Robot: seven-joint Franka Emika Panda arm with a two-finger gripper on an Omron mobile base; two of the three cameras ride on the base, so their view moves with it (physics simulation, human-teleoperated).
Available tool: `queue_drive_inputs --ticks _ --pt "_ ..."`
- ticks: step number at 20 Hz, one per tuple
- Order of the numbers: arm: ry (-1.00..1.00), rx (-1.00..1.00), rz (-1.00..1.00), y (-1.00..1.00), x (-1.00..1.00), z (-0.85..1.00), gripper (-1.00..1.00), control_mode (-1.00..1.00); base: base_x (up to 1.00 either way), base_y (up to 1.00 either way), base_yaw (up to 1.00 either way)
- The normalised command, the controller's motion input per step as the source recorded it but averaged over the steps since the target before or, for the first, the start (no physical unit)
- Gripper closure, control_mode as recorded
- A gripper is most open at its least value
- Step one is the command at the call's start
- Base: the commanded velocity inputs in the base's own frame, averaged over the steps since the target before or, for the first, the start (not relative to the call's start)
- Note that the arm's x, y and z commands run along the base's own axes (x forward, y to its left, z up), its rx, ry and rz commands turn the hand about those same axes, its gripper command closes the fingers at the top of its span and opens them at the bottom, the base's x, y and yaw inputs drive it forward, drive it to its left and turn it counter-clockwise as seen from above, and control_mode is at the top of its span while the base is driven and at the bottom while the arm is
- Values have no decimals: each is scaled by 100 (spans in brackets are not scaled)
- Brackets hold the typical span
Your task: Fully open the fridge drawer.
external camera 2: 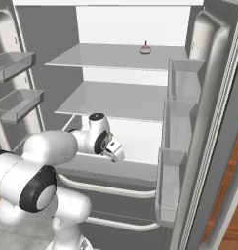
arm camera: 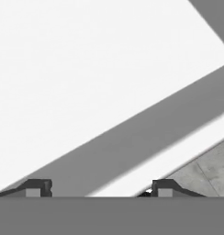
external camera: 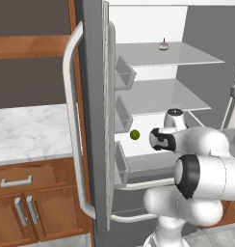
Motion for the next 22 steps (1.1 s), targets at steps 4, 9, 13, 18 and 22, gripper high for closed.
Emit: queue_drive_inputs --ticks 4,9,13,18,22 --pt "0 0 0 -63 -100 -32 -100 -100 0 0 0" --pt "0 0 0 -60 -100 -22 -100 -100 0 0 0" --pt "-1 5 0 -59 -100 -6 -100 -100 0 0 0" --pt "-28 22 -2 -30 -94 58 -100 -100 0 0 0" --pt "-51 37 -4 -12 -63 100 -100 -100 0 0 0"
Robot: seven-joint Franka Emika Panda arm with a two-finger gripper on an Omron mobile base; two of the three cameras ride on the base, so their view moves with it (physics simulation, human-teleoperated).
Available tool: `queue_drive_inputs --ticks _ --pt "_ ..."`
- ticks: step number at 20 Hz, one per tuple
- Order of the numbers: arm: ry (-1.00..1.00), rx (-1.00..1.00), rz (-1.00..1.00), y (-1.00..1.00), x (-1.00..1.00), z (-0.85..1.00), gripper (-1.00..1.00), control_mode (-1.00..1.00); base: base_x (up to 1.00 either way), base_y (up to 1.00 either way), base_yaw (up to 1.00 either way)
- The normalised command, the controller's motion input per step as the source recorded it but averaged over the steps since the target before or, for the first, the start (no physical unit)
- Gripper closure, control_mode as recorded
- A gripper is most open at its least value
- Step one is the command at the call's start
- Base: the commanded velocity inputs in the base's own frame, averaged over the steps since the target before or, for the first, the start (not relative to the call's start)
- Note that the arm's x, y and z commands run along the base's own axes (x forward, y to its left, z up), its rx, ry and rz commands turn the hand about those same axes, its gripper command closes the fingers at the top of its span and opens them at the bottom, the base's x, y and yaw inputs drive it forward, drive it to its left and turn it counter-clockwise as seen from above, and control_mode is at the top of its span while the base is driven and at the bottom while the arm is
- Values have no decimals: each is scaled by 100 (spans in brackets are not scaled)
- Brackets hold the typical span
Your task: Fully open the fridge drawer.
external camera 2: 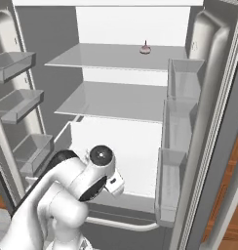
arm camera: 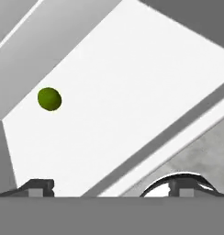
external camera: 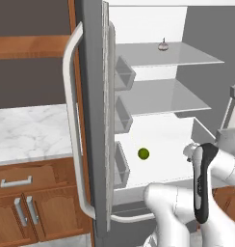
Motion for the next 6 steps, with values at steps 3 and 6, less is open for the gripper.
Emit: queue_drive_inputs --ticks 3,6 --pt "-54 36 -6 -4 -58 100 -100 -100 0 0 0" --pt "-60 35 -9 0 -50 100 -100 -100 0 0 0"
